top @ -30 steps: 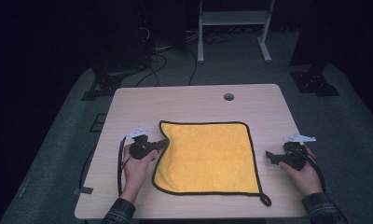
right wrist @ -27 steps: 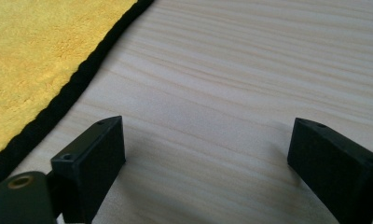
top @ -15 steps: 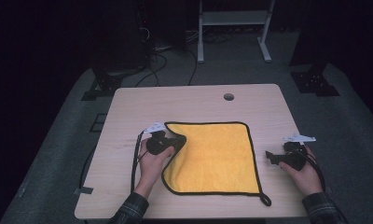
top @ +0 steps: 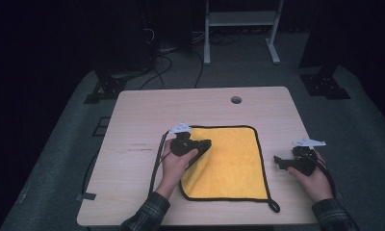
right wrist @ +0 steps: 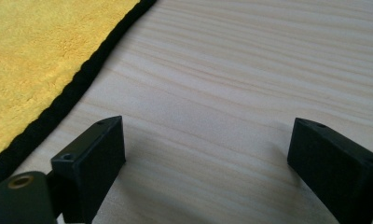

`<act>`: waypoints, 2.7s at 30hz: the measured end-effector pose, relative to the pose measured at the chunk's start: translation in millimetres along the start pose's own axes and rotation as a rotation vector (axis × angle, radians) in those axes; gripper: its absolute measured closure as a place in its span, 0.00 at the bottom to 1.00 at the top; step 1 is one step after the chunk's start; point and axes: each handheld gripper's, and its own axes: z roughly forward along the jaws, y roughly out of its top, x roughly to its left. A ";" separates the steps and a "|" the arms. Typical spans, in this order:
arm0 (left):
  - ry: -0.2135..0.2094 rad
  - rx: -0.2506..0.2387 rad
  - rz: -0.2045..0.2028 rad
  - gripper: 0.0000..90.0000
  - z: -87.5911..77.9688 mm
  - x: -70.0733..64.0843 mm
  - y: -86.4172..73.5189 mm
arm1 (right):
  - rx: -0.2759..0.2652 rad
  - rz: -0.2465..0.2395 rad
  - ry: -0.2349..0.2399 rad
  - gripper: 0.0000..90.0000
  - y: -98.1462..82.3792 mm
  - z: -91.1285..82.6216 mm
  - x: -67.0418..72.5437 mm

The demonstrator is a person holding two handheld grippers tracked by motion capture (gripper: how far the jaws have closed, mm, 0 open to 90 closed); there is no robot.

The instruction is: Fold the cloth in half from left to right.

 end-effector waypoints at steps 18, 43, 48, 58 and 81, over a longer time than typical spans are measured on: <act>-0.094 0.018 -0.008 0.98 60.0 -19.6 14.4 | 0.000 -0.005 0.007 0.11 0.3 0.4 0.7; -0.176 0.096 -0.017 0.98 133.0 -44.4 18.4 | -0.001 -0.015 0.013 0.11 1.0 1.2 1.4; -0.181 0.125 -0.028 0.98 147.4 -45.2 14.9 | -0.001 -0.014 0.015 0.11 1.0 1.3 1.5; -0.156 0.205 -0.020 0.98 169.8 -46.1 5.4 | -0.001 -0.016 0.016 0.11 1.3 1.5 1.8; 0.005 0.193 0.096 0.52 95.8 -34.7 18.8 | -0.001 -0.018 0.017 0.11 1.6 1.9 2.6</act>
